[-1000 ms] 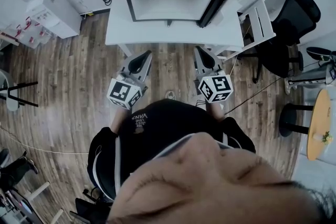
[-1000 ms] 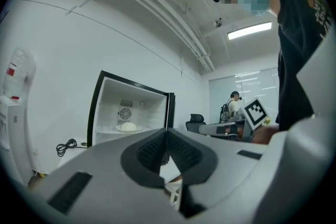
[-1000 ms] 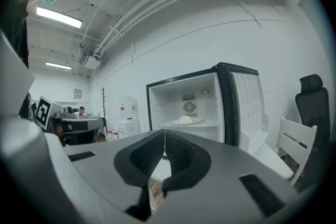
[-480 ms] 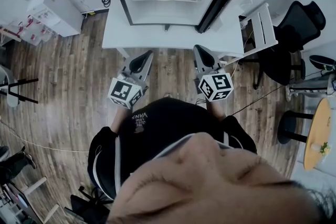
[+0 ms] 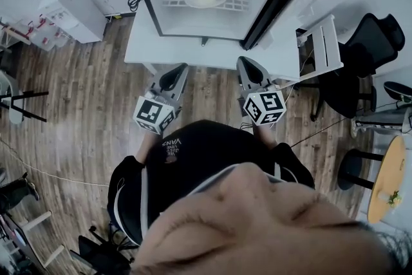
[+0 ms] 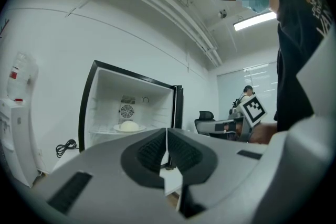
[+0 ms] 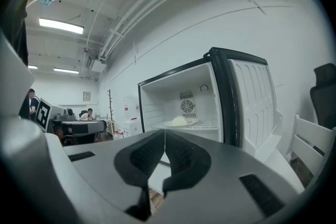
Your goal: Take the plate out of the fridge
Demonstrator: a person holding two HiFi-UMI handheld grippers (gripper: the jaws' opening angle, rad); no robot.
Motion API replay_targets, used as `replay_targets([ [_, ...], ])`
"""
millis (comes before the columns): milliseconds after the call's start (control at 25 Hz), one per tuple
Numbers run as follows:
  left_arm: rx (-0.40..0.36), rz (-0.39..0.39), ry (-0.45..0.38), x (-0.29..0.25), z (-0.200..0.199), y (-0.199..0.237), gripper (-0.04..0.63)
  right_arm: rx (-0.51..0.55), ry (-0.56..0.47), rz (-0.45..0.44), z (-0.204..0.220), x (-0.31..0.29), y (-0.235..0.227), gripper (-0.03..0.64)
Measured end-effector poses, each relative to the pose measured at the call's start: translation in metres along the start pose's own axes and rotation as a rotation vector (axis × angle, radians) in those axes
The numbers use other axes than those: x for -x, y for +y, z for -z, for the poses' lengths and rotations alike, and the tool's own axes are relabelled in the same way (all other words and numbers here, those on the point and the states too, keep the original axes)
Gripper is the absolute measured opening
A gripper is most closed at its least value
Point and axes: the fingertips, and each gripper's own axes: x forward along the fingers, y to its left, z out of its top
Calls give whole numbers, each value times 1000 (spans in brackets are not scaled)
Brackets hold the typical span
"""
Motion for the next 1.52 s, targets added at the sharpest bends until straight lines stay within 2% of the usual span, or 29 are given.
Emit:
replay_targets([
  [480, 19, -21, 26, -19, 6, 3, 18, -21, 10, -17, 4, -12, -15, 12],
  [1040, 18, 61, 21, -59, 0, 24, 18, -26, 11, 13, -2, -40, -26, 12],
  [1520, 20, 84, 22, -77, -7, 63, 18, -20, 10, 32, -13, -79, -28, 12],
])
